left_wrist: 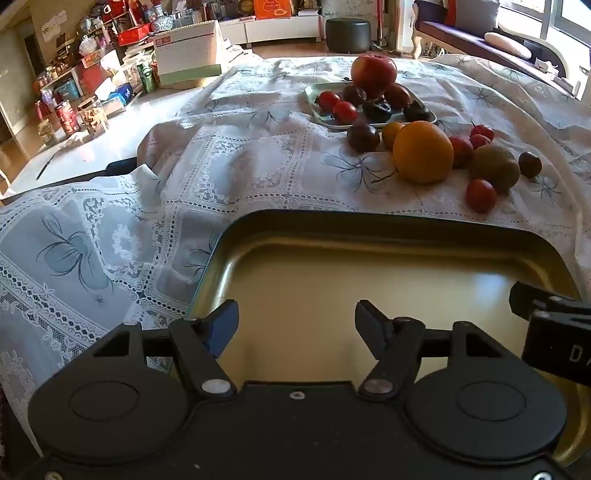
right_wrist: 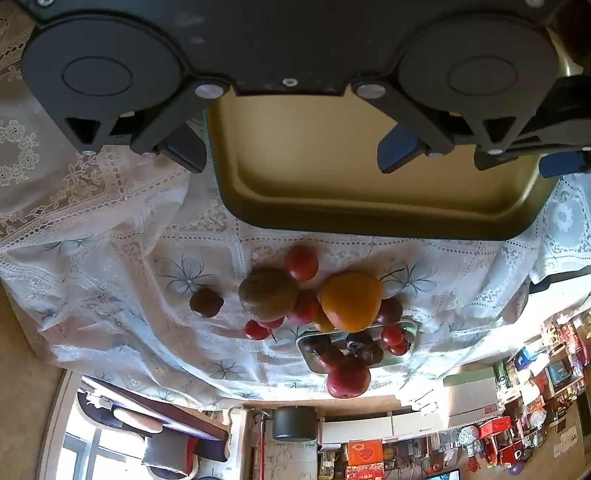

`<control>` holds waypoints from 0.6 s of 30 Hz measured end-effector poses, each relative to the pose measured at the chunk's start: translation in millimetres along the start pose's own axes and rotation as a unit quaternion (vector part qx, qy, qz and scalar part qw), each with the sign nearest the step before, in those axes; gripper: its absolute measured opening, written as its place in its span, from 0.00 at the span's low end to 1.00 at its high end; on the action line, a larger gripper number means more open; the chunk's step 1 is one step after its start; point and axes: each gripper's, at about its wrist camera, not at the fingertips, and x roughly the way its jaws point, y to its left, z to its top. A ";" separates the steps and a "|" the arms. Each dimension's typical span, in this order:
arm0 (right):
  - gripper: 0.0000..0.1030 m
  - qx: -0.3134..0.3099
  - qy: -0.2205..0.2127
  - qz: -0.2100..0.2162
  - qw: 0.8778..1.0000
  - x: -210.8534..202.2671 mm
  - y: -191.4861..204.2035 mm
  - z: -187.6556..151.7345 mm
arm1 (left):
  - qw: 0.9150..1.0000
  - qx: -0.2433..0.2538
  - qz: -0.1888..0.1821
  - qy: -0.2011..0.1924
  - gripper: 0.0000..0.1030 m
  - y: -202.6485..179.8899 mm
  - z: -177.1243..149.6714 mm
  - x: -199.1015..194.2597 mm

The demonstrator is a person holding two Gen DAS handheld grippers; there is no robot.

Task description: Organize fruits

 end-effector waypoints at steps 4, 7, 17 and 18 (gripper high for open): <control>1.00 0.000 0.001 0.000 1.000 0.5 1.3 0.5 | 1.000 0.003 -0.003 0.001 0.68 0.3 -0.6 0.0; 1.00 -0.002 0.003 0.001 1.000 0.2 3.0 0.9 | 1.000 0.002 0.000 0.000 0.68 3.3 -0.5 0.0; 1.00 -0.005 0.024 0.002 1.000 8.8 2.4 -0.8 | 1.000 0.000 0.009 -0.001 0.68 1.1 0.1 -1.2; 1.00 -0.004 0.025 0.002 1.000 8.9 2.2 -1.2 | 1.000 0.000 0.010 0.000 0.68 0.8 0.0 -1.0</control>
